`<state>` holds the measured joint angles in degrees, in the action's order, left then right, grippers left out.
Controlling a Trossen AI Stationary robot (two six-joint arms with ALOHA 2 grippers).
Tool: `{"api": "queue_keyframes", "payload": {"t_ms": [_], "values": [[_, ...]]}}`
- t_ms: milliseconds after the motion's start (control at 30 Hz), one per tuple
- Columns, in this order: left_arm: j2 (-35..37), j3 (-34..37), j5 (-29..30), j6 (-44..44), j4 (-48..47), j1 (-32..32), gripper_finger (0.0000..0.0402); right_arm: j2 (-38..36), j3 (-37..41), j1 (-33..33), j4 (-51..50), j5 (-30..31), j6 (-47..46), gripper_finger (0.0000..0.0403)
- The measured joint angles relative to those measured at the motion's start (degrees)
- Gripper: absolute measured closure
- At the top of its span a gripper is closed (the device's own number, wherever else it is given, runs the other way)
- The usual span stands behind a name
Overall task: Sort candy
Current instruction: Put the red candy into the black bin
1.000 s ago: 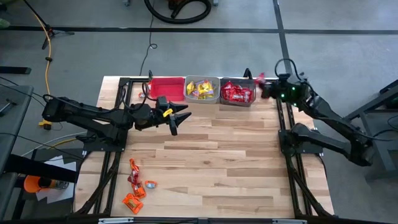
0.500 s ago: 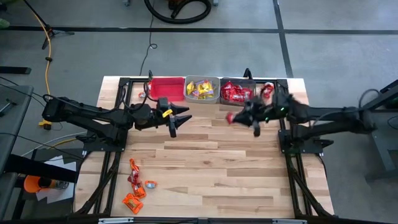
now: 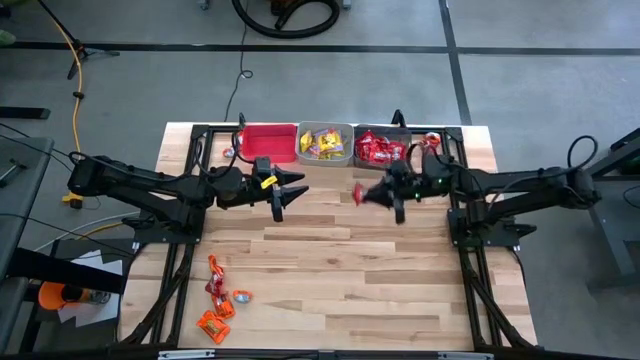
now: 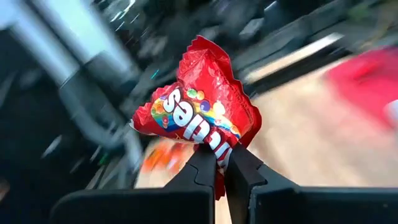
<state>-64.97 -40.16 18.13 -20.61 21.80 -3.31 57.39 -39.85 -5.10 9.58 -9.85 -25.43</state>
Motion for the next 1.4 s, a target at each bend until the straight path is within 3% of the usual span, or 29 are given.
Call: {"api": "queue_keyframes", "payload": {"t_ms": [133,333,433,533,767,1033,1267,1400], "values": [[0.0,0.0,0.0,-0.3,1.0,-0.1,0.0211,1.3,-7.1,-5.1,-5.2,8.8,1.3,0.0398],[0.0,0.0,0.0,-0.3,2.2,-0.1,0.0211,11.3,-25.0,-17.7,-34.5,18.5,3.2,0.0397],[0.0,0.0,0.0,-0.3,2.1,-0.1,0.0211,17.9,-30.3,-23.8,-45.2,19.5,4.7,0.0394],[0.0,0.0,0.0,-0.3,2.1,-0.1,0.0211,23.3,-31.6,-28.5,-48.2,19.4,7.5,0.0377],[0.0,0.0,0.0,-0.3,2.0,-0.1,0.0211,31.2,-31.7,-34.2,-50.6,17.7,7.9,0.0274],[0.0,0.0,0.1,-0.3,2.0,-0.1,0.0211,29.5,-31.7,-34.7,-51.7,9.3,13.2,0.0166],[0.0,0.0,0.0,-0.3,1.8,-0.1,0.0211,19.1,-31.7,-29.4,-47.7,-9.7,12.9,0.0149],[0.0,0.0,-1.5,-0.3,1.8,-0.1,0.0211,14.3,-31.7,-19.7,-44.8,-13.3,10.3,0.0149]]}}
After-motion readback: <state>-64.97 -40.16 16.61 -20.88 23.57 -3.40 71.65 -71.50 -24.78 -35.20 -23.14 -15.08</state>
